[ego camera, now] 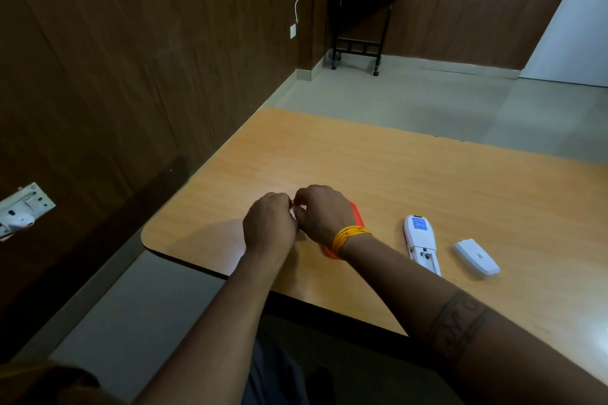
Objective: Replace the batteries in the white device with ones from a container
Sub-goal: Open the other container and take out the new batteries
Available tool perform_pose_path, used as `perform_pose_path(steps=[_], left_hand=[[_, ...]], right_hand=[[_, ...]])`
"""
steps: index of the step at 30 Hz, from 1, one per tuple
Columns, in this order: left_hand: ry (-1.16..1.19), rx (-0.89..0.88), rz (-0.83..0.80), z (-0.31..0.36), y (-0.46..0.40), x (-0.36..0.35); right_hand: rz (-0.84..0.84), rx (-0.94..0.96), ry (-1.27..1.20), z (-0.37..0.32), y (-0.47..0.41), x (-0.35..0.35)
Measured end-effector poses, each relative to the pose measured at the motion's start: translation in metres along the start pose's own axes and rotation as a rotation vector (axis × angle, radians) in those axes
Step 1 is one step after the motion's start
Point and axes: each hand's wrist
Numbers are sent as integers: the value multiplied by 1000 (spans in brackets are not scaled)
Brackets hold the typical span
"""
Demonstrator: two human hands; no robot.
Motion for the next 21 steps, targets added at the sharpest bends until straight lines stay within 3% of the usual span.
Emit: perform_pose_path(steps=[3,7,17,21], left_hand=[[-205,-29,-152,5,-11,-2],[-271,-52,-212,8,-20,-5],[-247,-50,-236,10,-24,-4],[-140,12,-206,6,-24,0]], right_hand=[[-91,11,26,1,-12,-6],[-140,10,38,4,-21,-7],[-101,-4,61,6,-30,-20],[-65,-71,-73,11,-30,-26]])
Point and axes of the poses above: each hand's wrist, its own y-axis away from the middle knuckle, its own x-axis out of the back of the hand, z = x × y, and after that the axes turned 11 degrees about z, right-handed
